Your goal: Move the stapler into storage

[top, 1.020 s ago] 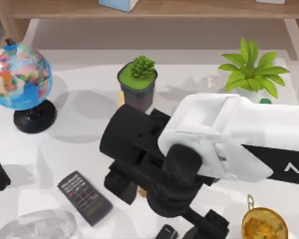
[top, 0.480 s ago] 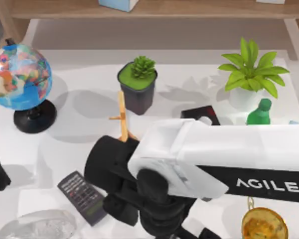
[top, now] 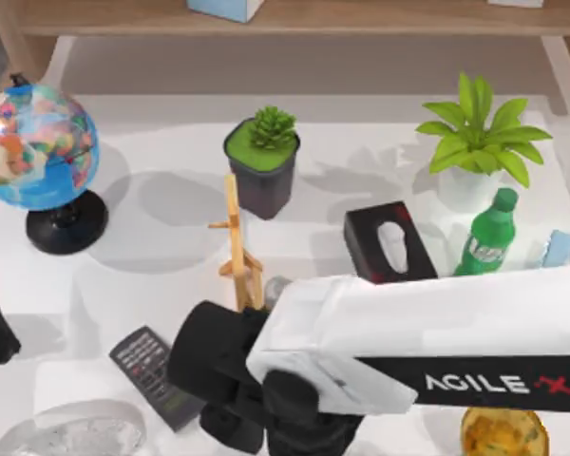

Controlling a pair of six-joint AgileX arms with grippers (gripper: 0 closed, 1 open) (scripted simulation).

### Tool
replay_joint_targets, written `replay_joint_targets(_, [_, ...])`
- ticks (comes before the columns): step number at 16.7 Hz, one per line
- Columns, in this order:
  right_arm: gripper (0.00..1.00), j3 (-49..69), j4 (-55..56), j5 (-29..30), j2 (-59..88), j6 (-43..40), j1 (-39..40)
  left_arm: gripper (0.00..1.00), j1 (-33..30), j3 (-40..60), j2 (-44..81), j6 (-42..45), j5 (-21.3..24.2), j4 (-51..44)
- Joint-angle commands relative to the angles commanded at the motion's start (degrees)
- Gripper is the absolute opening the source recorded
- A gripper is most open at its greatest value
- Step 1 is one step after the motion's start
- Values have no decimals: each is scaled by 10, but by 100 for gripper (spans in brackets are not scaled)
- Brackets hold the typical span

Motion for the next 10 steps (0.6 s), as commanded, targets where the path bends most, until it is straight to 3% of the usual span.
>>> replay_joint_targets(6, [100, 0, 16, 1, 14, -6, -6, 100, 0, 0, 0, 0, 0, 0])
replay_joint_targets(10, [70, 0, 16, 1, 14, -6, -6, 100, 0, 0, 0, 0, 0, 0])
